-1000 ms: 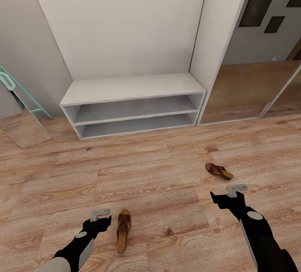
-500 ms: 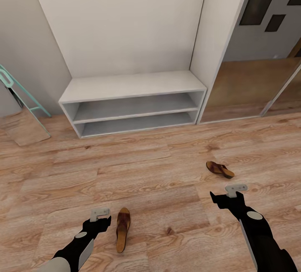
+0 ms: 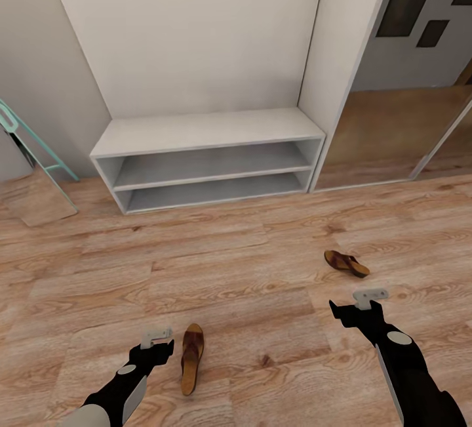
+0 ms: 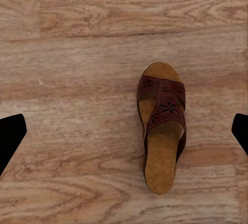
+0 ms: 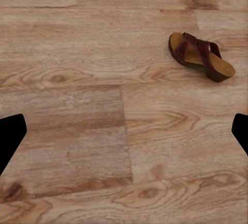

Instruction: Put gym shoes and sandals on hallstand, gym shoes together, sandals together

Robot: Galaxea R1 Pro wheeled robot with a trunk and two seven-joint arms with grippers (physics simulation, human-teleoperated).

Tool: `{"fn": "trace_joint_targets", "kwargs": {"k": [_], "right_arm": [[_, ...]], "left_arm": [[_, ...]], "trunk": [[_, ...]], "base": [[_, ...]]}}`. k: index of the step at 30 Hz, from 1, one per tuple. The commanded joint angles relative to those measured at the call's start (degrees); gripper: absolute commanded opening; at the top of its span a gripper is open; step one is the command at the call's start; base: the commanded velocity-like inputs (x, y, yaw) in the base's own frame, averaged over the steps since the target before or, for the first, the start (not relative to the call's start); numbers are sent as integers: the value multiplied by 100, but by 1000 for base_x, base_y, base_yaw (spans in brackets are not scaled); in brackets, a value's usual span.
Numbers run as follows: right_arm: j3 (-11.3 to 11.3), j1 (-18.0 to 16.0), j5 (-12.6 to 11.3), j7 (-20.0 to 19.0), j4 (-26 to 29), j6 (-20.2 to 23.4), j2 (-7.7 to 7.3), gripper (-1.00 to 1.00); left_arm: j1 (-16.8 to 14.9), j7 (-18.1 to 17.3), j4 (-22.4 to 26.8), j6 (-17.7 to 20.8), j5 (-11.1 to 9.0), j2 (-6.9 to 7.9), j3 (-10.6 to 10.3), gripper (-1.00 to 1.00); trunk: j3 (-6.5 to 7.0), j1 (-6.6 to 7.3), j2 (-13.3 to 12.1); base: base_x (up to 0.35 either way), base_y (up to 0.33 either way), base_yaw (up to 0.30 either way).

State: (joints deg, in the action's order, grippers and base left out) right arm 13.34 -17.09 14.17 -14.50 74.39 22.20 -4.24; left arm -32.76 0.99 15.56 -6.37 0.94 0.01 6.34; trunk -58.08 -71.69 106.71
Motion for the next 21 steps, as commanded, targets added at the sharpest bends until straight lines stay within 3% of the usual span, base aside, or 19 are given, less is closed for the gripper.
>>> {"fn": "trace_joint_targets", "kwargs": {"k": [1,6,13,21], "right_arm": [[10,-3,60,-50,8,21,2,100],[10,-4,60,-50,6,21,2,100],[10,-4,63,-52,-36,16,2,100],[3,-96,44,-39,241,37,16,100]], "left_arm": [[-3,6,-6,-24,10,-2,17,100],[6,1,-14,-184,12,-8,14,100],[80,-25,-17,-725,73,-26,-115,100],[80,-58,40,-876,159,-52,-276,100]], "trunk": [[-22,-22,43],[-112,-132,244],[-238,-285,525],[-381,-461,845]], "base": [[0,0,0],[0,0,0],[0,0,0],[0,0,0]]}}
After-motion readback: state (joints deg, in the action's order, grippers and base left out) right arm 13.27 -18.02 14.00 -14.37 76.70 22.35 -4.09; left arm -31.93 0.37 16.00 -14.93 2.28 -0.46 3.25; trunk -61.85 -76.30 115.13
